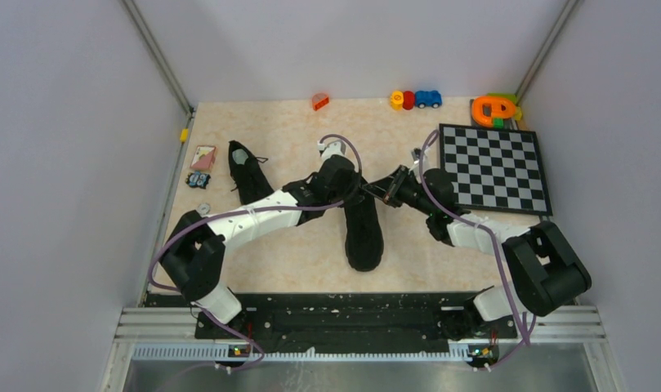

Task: Tie the shoes
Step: Cross the shoelace with the shoelace.

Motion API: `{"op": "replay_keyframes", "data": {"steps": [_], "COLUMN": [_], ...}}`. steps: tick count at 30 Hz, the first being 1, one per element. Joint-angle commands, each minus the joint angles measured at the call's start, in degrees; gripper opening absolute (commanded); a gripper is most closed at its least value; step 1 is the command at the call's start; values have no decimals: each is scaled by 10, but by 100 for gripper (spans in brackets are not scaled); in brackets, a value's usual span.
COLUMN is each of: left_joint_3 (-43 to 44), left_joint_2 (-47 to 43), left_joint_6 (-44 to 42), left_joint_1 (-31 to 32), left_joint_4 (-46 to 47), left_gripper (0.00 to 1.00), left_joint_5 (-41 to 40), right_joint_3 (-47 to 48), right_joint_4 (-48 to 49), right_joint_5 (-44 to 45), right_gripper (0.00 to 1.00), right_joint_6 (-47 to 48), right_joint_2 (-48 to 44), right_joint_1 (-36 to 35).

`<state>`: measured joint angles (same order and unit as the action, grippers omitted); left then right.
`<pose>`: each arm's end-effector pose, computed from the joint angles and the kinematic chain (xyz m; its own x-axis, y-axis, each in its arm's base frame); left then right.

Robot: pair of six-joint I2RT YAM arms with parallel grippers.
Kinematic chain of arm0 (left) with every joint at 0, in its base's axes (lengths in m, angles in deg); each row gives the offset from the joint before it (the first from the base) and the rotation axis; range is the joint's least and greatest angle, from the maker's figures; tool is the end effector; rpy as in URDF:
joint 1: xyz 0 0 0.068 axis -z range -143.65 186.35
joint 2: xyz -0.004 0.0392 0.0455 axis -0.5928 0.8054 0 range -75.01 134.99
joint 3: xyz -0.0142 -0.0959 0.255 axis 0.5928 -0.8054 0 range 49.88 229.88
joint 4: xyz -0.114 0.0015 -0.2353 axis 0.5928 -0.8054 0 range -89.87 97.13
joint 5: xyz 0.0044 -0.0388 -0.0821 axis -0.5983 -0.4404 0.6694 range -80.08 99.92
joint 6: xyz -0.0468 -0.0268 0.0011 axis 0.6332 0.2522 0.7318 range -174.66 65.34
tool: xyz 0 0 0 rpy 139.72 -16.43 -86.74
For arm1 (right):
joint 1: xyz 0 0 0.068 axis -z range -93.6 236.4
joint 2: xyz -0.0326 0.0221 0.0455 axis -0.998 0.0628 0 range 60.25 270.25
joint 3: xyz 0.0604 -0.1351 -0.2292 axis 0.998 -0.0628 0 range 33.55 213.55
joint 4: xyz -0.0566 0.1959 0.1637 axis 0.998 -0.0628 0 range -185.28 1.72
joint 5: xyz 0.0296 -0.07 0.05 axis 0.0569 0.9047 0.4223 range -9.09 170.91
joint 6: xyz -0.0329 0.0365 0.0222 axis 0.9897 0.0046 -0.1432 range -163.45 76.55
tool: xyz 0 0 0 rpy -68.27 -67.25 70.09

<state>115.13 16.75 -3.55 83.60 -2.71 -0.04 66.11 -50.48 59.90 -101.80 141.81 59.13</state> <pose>0.2503 -0.2616 0.2570 -0.7420 -0.3268 -0.5854 0.0814 0.8228 -0.5625 0.2542 0.1454 0.2083 -0.7207 0.5225 -0.4556 -0.2416 0.4267 0.8715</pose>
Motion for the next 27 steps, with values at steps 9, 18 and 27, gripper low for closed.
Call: {"op": "replay_keyframes", "data": {"steps": [9,18,27], "left_joint_3": [-47,-74,-74], "left_joint_2": [-21,-39,-64], "left_joint_6": [6,3,2], "left_joint_1": [-3,-2,-3], "left_joint_4": [93,119,101], "left_gripper": [0,0,0], "left_joint_5": [-1,-26,-22], "right_joint_3": [8,8,16], "right_joint_4": [4,-7,-35], "right_joint_5": [-8,4,23], "right_gripper": [0,0,11], "right_joint_6": [-27,-35,-20], "right_joint_2": [-24,-28,-30], "right_joint_1": [-9,-13,-13]}}
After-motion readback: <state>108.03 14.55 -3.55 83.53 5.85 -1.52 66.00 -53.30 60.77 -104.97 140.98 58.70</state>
